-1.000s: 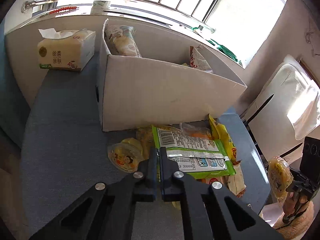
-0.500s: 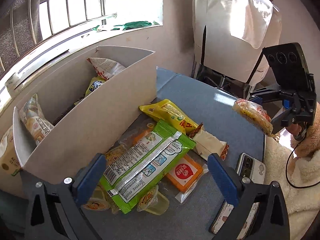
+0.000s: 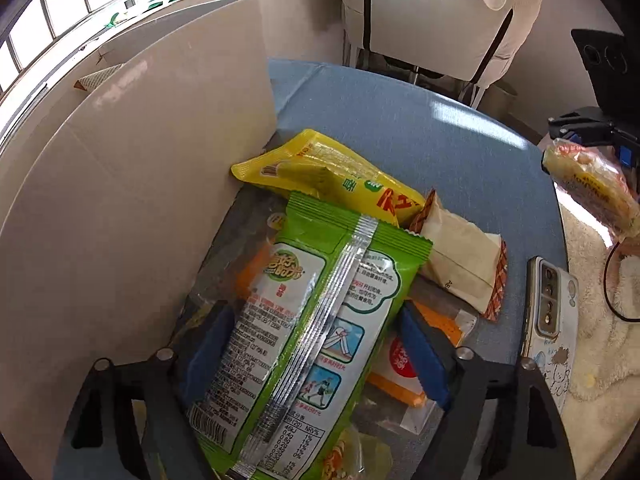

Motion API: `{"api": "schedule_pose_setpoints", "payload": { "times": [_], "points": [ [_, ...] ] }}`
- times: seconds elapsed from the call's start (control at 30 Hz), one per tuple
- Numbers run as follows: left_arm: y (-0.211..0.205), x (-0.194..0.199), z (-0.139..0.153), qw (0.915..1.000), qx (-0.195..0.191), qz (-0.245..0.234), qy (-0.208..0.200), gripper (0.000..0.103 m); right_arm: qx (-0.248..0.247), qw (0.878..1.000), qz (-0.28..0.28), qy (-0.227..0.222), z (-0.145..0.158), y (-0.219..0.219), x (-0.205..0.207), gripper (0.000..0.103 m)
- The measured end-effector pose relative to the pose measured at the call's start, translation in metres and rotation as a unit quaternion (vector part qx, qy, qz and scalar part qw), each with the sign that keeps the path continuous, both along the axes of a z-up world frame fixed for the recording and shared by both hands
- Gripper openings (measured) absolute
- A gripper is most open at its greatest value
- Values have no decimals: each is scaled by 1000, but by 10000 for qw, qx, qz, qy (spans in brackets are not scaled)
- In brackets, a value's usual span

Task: Organize snacks
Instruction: 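Grasp the Lay's flatbread pack with the right tool while the left tool grasps a green-and-white packet, then lower both packets into the white box and open both tools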

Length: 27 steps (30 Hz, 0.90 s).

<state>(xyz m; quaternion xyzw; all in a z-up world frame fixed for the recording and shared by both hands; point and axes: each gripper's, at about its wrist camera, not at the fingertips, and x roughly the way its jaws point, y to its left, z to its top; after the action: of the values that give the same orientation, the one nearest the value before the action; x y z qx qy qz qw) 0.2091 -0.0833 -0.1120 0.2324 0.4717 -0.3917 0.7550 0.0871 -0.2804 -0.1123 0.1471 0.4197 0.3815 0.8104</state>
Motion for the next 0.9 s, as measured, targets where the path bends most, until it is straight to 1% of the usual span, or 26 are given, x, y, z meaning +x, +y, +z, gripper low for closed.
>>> {"api": "schedule_pose_setpoints", "payload": {
  "times": [0.03,0.07,0.1,0.13,0.2,0.23,0.27,0.33,0.37,0.43,0.5,0.53,0.57,0.63,0.67,0.7,0.73,0.8,0.9],
  "points": [
    [-3,-6,1,9998,57,6,-202,64,-11,10000,-4,-2,0,0,-1,80],
    [-6,-13,3,9990,143,6,-418,62,-8,10000,-7,-7,1,0,-1,80],
    [-6,-17,6,9983,126,103,-557,62,10,10000,-6,-13,2,0,-1,80],
    [-4,-21,11,9980,13,220,-597,62,24,10000,-5,-16,2,-1,0,80],
    [2,-31,26,9946,-298,545,-828,62,33,10000,-8,-19,3,-1,2,80],
    [6,-35,36,9926,-478,690,-879,62,45,10000,-9,-16,3,0,4,80],
    [11,-40,46,9885,-656,897,-1024,62,74,10000,-5,-9,3,0,4,80],
    [24,-47,65,9799,-1048,1276,-1119,62,123,9999,-20,-1,2,2,7,80],
    [30,-51,74,9730,-1198,1550,-1217,62,127,9999,-42,-1,3,4,9,80],
    [47,-57,90,9573,-1594,2030,-1303,62,176,9998,-71,-40,6,8,13,80],
    [66,-60,103,9345,-1992,2628,-1342,62,219,9996,-90,-153,14,15,19,80],
    [78,-60,106,9188,-2298,2980,-1194,62,204,9994,-125,-243,19,19,23,80],
    [90,-57,108,8998,-2642,3325,-1001,62,149,9992,-185,-317,25,24,28,80],
    [115,-51,109,8639,-3239,3793,-704,62,57,9981,-322,-530,41,33,40,80],
    [123,-47,109,8517,-3456,3890,-624,62,62,9974,-384,-615,49,37,48,80],
    [130,-43,111,8448,-3537,3971,-594,62,57,9966,-470,-670,58,41,57,80],
    [130,-38,115,8395,-3541,4071,-647,62,34,9957,-572,-733,67,45,67,80],
    [137,-26,125,8283,-3704,4148,-684,62,22,9938,-675,-884,86,54,89,80],
    [144,2,138,8085,-3855,4376,-789,62,-310,9888,-984,-1075,109,74,128,80]
  ]
}}
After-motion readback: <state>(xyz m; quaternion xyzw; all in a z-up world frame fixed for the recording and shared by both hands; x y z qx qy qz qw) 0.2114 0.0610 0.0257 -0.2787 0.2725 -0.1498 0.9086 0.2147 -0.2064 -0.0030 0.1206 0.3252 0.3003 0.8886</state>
